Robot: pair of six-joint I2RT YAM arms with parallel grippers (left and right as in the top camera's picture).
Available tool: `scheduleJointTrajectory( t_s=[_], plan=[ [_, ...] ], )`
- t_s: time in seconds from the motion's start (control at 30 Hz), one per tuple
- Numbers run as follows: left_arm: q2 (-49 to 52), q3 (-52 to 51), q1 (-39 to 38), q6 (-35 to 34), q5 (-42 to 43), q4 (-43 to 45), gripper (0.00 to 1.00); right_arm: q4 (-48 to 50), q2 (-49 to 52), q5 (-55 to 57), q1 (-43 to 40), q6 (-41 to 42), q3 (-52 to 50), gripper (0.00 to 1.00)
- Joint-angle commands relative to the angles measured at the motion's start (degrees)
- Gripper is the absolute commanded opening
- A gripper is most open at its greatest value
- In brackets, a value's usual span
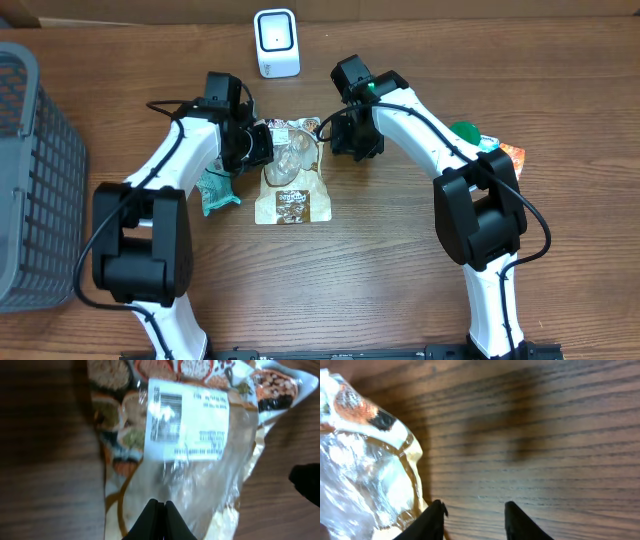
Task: Scan the item barcode
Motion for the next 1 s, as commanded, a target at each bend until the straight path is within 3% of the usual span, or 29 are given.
scheduleJointTrajectory(
  t_s=[0.0, 0.3, 0.57, 0.83, 0.97],
  plan=[
    [3.13, -0.26, -0.11, 0.83, 1.60, 1.49, 0.04, 0.85, -0.98, -1.33, 0.20, -1.22, 0.79, 0.35],
    [9.77, -0.26, 0.15, 1.29, 1.60, 2.93, 0.04, 1.27, -0.98, -14.34, -2.56, -10.25, 0.39, 0.36],
    [11.23, -0.26, 0.22, 1.29, 1.60, 3.02, 0.04, 7.82, -0.98, -35.01, -8.13, -19.63, -8.61, 0.59],
    [11.23, -0.26, 0.44, 1.29, 1.62, 3.10, 0.04, 17.92, -0.96, -40.83, -9.03, -18.69, -18.91, 0.66],
    [11.23, -0.26, 0.44, 1.27, 1.62, 3.10, 0.04, 25.35, -0.94, -40.63, -7.52, -11.67, -23.26, 0.66]
  ],
)
